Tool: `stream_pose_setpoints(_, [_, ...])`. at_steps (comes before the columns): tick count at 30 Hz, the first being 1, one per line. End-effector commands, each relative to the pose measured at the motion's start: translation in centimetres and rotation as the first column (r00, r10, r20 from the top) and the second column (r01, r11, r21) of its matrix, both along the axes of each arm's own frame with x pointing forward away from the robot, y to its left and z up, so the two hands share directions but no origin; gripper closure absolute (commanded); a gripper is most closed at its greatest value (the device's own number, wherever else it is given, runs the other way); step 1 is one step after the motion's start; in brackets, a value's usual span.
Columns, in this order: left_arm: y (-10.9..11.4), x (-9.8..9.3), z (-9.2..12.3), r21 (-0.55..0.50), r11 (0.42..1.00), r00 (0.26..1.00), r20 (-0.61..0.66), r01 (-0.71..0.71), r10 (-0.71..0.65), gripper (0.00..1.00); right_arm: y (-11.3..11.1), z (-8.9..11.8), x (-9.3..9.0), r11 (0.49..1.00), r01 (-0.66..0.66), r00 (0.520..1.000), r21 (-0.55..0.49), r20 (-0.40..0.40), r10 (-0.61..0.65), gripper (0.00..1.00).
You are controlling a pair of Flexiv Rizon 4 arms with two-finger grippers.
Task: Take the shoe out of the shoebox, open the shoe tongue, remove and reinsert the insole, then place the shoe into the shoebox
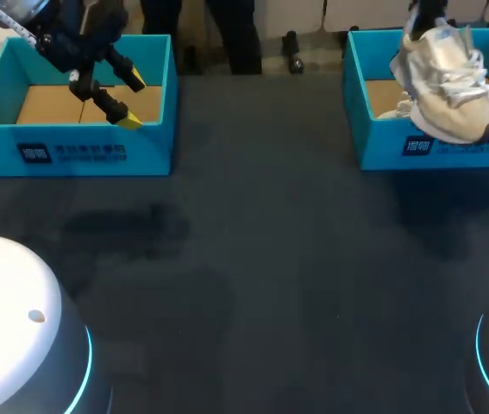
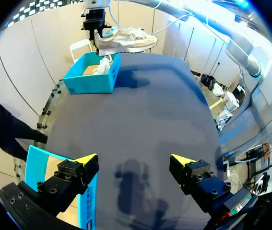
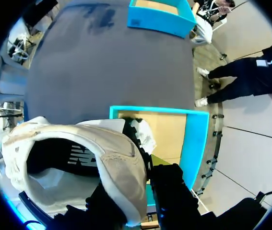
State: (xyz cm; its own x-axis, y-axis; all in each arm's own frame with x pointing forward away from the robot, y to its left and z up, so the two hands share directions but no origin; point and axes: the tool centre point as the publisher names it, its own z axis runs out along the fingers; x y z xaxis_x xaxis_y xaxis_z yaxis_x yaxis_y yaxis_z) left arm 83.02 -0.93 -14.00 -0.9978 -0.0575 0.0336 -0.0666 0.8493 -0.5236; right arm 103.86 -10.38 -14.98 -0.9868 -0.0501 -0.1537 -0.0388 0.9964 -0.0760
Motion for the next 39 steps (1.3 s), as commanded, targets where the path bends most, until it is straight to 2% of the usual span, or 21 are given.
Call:
stream_pose_setpoints(1, [0.0, 0.0, 0.0, 0.002, 1.000, 1.000, 0.000, 0.001, -0.001, 0.00, -0.5, 0.1, 0.1, 1.000, -0.003, 1.000, 0.009, -0.004, 0.003, 1.00])
stream_pose_setpoints(17, [0.0, 0.0, 0.0, 0.002, 1.000, 1.000, 0.000, 0.001, -0.001, 0.00, -0.5, 0.1, 0.1, 1.000, -0.003, 1.000, 0.009, -0.004, 0.003, 1.00])
stream_pose_setpoints(21, [0.0, 0.0, 0.0, 0.002, 1.000, 1.000, 0.000, 0.001, -0.001, 0.00, -2.4, -0.7, 2.2, 1.000, 0.018, 1.000, 0.005, 0.002, -0.018, 1.00])
stream_pose_setpoints(28, [0.0, 0.0, 0.0, 0.002, 1.000, 1.000, 0.000, 0.001, -0.001, 0.00, -6.7, -0.7, 6.1, 0.999, 0.033, 0.999, -0.002, 0.037, -0.033, 1.00])
stream_pose_setpoints(39, [0.0, 0.0, 0.0, 0.002, 1.000, 1.000, 0.000, 0.001, -0.001, 0.00, -13.0, -0.8, 10.3, 0.998, 0.031, 0.999, -0.056, 0.020, -0.030, 1.00])
